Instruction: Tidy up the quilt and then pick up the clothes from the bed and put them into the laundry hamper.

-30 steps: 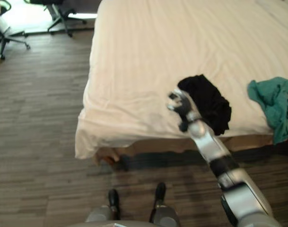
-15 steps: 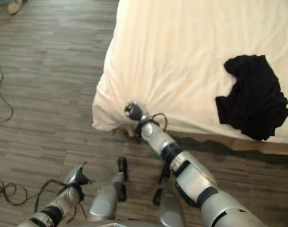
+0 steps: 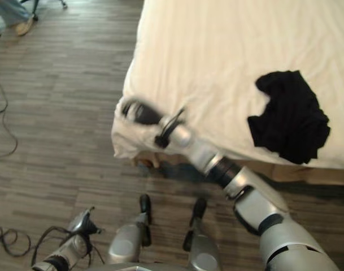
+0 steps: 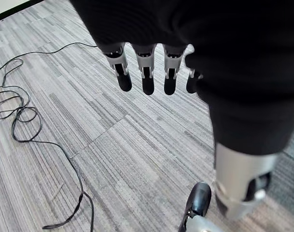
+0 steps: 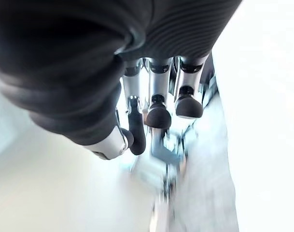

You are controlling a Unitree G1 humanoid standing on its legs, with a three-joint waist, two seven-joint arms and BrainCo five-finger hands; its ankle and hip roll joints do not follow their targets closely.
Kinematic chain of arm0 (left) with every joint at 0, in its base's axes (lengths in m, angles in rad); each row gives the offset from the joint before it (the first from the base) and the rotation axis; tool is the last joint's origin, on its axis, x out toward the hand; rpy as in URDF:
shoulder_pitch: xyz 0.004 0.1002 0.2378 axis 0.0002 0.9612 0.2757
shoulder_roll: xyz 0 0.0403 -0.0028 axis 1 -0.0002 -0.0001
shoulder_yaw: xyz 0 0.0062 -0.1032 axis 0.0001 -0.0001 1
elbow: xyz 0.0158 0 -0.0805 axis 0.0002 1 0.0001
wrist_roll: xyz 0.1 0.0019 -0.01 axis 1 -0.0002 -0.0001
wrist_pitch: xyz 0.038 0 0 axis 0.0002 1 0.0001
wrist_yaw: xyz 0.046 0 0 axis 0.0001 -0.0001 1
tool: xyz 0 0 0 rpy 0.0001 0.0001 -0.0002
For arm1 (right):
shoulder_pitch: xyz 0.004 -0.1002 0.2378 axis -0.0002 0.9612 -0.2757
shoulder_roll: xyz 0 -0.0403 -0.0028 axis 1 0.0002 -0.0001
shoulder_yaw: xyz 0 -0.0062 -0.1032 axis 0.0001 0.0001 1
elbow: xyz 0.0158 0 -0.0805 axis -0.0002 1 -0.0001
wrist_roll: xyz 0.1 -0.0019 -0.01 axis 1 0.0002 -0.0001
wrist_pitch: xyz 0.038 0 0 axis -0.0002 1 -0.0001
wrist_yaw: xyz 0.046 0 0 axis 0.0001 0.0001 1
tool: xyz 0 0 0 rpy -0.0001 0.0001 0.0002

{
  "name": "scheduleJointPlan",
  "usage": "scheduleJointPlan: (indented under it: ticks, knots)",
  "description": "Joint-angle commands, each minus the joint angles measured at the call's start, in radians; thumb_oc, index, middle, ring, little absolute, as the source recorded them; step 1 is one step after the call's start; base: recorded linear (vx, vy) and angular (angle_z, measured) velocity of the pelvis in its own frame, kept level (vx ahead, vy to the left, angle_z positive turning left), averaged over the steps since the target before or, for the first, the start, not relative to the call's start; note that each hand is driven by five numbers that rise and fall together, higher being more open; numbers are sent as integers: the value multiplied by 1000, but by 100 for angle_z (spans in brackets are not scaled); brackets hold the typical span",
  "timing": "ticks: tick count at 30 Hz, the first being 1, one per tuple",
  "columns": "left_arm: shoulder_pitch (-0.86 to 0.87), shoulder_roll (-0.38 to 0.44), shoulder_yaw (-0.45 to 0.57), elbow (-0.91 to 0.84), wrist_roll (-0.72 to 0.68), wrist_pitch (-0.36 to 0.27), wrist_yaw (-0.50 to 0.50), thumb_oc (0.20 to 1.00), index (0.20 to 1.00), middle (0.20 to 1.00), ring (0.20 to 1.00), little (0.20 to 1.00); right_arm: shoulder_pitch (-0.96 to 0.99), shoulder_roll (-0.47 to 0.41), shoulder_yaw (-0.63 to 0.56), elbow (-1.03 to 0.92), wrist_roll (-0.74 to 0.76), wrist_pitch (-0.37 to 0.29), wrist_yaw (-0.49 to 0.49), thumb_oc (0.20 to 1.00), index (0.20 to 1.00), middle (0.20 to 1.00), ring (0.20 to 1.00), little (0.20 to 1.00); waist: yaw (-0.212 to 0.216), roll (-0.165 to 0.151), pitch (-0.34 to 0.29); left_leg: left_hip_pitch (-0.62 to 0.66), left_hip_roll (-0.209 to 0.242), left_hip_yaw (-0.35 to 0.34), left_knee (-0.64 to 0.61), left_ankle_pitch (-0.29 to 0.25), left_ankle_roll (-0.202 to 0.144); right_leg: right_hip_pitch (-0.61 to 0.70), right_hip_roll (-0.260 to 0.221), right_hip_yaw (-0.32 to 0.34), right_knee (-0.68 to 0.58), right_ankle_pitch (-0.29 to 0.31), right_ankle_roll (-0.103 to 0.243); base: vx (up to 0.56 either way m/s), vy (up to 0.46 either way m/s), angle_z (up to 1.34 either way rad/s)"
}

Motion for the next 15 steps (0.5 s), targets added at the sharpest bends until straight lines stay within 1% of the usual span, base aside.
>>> scheduleJointPlan:
  ticks: [1, 2, 3, 4, 5, 6, 7, 8, 9, 10, 11, 12, 13, 14, 15]
  knots:
    - [-94, 34, -77, 2, 53, -13, 14, 1000, 1000, 1000, 1000, 1000, -56, -20, -43, 71, 60, -55, -126, 200, 200, 200, 200, 200, -24, -16, 65, 20, 51, -15, 1, -34, -54, 38, -84, 30, 47, -146, 114, -94, 55, -30]
    - [-107, 42, -81, -5, 55, -9, 13, 1000, 1000, 1000, 1000, 1000, -19, -34, -108, 132, 130, -50, -159, 200, 200, 200, 200, 200, -40, -12, 88, 21, 53, 1, 16, -39, -46, 17, -84, 47, 80, -156, 110, -74, 40, -22]
    - [-107, 43, -82, -5, 55, -9, 12, 1000, 1000, 1000, 1000, 1000, -19, -34, -109, 132, 130, -50, -158, 200, 200, 200, 200, 200, -38, -13, 86, 18, 53, 2, 15, -36, -45, 13, -84, 49, 80, -153, 110, -76, 46, -20]
    - [-127, 46, -94, -7, 66, -5, 1, 1000, 1000, 1000, 1000, 1000, 48, -17, -195, 211, 227, -59, -191, 200, 200, 200, 200, 200, -58, -8, 100, 10, 58, 13, 55, -56, -41, 1, -86, 61, 108, -165, 107, -34, 26, -19]
    - [-128, 47, -95, -8, 66, -4, 0, 1000, 1000, 1000, 1000, 1000, 48, -17, -196, 212, 227, -60, -191, 200, 200, 200, 200, 200, -56, -9, 99, 6, 58, 14, 56, -54, -40, -3, -86, 63, 108, -162, 106, -24, 73, -30]
    - [-140, 53, -105, -24, 91, -2, -22, 1000, 1000, 1000, 1000, 1000, 143, -5, -293, 269, 302, -66, -218, 200, 200, 200, 200, 200, -86, -7, 105, 5, 62, 27, 89, -76, -39, -8, -85, 77, 121, -171, 104, 1, 60, -31]
    - [-138, 56, -101, -29, 93, 0, -30, 1000, 1000, 1000, 1000, 1000, 201, -4, -331, 286, 321, -64, -216, 200, 200, 200, 200, 200, -94, -10, 102, 5, 62, 32, 98, -81, -37, -9, -84, 82, 120, -169, 104, 35, 93, -26]
    - [-142, 57, -89, -38, 95, 4, -37, 1000, 1000, 1000, 1000, 1000, 296, 4, -382, 297, 330, -58, -220, 200, 200, 200, 200, 200, -113, -11, 97, 15, 62, 38, 101, -92, -37, 0, -84, 84, 118, -175, 106, 60, 71, -23]
    - [-142, 59, -78, -39, 96, 9, -41, 1000, 1000, 1000, 1000, 1000, 390, 7, -422, 287, 333, -54, -210, 200, 200, 200, 200, 200, -128, -14, 85, 18, 60, 45, 102, -96, -34, 3, -84, 87, 112, -172, 106, 154, 115, -16]
    - [-139, 68, -35, -31, 103, 20, -52, 1000, 1000, 1000, 1000, 1000, 587, -8, -528, 314, 337, -43, -187, 200, 200, 200, 200, 200, -173, -26, 56, 45, 54, 58, 95, -112, -32, 25, -85, 93, 102, -175, 112, 121, 81, -19]
    - [-138, 69, -36, -31, 103, 20, -52, 1000, 1000, 1000, 1000, 1000, 590, -8, -529, 312, 336, -43, -187, 200, 200, 200, 200, 200, -171, -26, 53, 42, 54, 58, 93, -109, -31, 22, -85, 93, 100, -172, 111, 150, 78, -6]
    - [-135, 69, -22, -23, 106, 22, -59, 1000, 1000, 1000, 1000, 1000, 671, -14, -574, 335, 329, -36, -180, 200, 200, 200, 200, 200, -190, -32, 35, 56, 48, 62, 88, -115, -29, 34, -87, 94, 96, -172, 114, 172, 91, -8]
    - [-132, 68, -8, -9, 117, 24, -75, 1000, 1000, 1000, 1000, 1000, 801, -10, -662, 441, 306, -15, -182, 200, 200, 200, 200, 200, -235, -40, 2, 93, 38, 74, 76, -131, -26, 60, -91, 98, 91, -175, 122, 174, 92, -11]
    - [-131, 68, -10, -9, 116, 24, -74, 1000, 1000, 1000, 1000, 1000, 805, -10, -664, 440, 305, -16, -181, 200, 200, 200, 200, 200, -233, -41, -1, 93, 37, 74, 74, -128, -25, 60, -91, 99, 89, -173, 122, 178, 98, -16]
    - [-129, 70, -12, -3, 124, 28, -81, 1000, 1000, 1000, 1000, 1000, 860, -4, -701, 484, 289, -1, -186, 200, 200, 200, 200, 200, -252, -43, -16, 115, 31, 79, 61, -131, -24, 72, -93, 105, 91, -175, 125, 128, 54, -7]
